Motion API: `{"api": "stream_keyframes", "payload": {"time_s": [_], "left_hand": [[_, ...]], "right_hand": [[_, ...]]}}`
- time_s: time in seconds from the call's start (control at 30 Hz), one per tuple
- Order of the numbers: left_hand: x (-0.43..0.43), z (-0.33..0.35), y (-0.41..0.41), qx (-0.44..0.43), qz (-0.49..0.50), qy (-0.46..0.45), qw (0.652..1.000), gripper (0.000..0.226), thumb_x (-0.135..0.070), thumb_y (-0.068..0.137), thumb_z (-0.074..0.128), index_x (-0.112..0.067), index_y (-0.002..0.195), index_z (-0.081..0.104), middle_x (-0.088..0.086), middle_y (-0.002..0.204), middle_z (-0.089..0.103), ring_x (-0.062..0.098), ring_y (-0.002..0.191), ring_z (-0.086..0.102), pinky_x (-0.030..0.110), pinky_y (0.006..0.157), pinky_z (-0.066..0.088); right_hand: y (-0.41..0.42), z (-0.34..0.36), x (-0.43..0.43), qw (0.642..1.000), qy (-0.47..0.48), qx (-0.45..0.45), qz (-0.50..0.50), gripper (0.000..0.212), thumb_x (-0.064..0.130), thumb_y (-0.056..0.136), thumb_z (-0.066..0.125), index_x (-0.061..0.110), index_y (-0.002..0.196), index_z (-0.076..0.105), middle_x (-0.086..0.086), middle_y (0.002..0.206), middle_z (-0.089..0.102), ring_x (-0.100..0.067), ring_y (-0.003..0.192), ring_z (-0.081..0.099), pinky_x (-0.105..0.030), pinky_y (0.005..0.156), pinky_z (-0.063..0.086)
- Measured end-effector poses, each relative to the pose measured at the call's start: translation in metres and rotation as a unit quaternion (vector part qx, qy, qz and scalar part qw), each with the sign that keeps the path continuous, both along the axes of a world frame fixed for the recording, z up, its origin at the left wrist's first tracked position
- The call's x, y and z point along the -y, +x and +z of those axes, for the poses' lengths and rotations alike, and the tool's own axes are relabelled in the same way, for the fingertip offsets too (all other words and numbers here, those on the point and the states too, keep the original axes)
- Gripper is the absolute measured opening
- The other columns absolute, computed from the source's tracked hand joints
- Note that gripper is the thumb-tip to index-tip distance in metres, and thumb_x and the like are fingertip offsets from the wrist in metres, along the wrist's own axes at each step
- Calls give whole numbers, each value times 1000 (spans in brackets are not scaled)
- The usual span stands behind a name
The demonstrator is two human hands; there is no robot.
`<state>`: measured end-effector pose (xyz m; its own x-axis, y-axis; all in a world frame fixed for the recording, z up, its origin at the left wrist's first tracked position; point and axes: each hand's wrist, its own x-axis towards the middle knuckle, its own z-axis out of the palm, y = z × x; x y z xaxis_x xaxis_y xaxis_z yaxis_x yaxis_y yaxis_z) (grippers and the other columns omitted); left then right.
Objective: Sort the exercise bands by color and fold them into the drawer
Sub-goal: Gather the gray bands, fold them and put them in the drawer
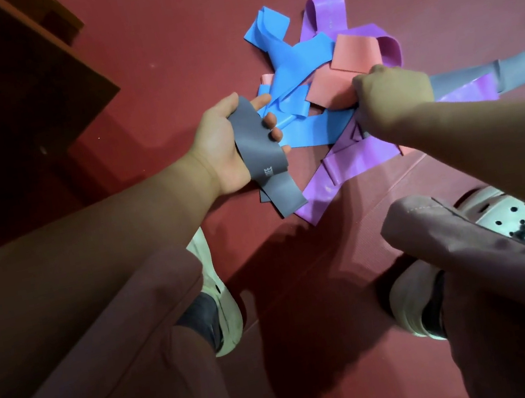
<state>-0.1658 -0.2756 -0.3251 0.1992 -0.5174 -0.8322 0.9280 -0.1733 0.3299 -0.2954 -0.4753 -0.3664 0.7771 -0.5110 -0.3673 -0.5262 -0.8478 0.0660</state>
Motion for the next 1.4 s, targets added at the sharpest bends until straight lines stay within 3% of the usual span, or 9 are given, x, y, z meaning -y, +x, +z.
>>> {"api": "stream_keyframes", "payload": {"time_s": [0.23,0.57,0.7,0.87,1.07,1.13,1.2,1.3,1.4], "left_hand": [[1,-2,-1,3,0,5,1000,40,-42,99,35,-13,116,58,5,76,56,21,63,52,38,78,47],[3,-5,0,20,-2,17,1000,41,-44,100,34,-14,118,56,6,77,56,21,64,53,40,79,48],[3,-8,1,30,14,22,999,45,-44,100,32,-14,124,55,7,79,58,23,67,57,40,80,48],[3,-9,2,71,23,23,997,46,-45,102,26,-15,123,55,13,111,65,28,96,62,39,88,50],[-1,-16,7,91,41,48,994,46,-47,101,31,-15,114,62,6,77,57,19,62,60,30,67,51],[-2,-17,7,93,42,46,994,45,-47,102,31,-16,114,61,6,75,57,19,62,59,29,66,50],[-2,-17,7,97,39,50,993,45,-47,102,31,-16,113,62,4,74,58,17,61,58,28,65,50],[-2,-16,6,106,30,52,993,45,-47,102,30,-17,111,62,4,74,58,18,63,58,31,69,49],[0,-15,4,115,28,56,991,47,-47,103,28,-16,120,59,8,85,62,22,74,63,37,78,52]], "right_hand": [[-6,7,-12,999,36,6,13,28,4,82,56,3,110,60,-24,110,56,-44,95,58,-39,66,37],[27,27,-48,935,286,161,-135,20,15,82,52,7,83,70,-13,83,71,-32,81,65,-37,75,54],[38,49,-69,831,478,155,-236,18,7,83,53,3,74,68,-11,66,70,-24,58,65,-36,64,59],[47,64,-77,732,600,159,-281,21,1,84,56,-16,94,64,-25,86,67,-28,76,68,-41,82,60],[41,52,-68,812,512,186,-208,14,0,79,61,7,76,73,-25,86,72,-21,70,65,-34,76,60],[39,49,-64,867,434,196,-146,13,9,80,67,20,75,74,-12,81,71,-14,69,61,-17,63,47],[37,48,-62,906,363,204,-73,9,18,82,68,23,86,75,-4,93,62,-12,82,54,-21,67,38],[35,51,-59,903,376,203,-51,5,20,88,63,21,89,67,-1,92,68,-16,83,61,-27,75,45],[35,55,-60,905,378,193,-2,8,19,91,59,17,95,64,2,83,66,-17,74,58,-25,66,39]]}}
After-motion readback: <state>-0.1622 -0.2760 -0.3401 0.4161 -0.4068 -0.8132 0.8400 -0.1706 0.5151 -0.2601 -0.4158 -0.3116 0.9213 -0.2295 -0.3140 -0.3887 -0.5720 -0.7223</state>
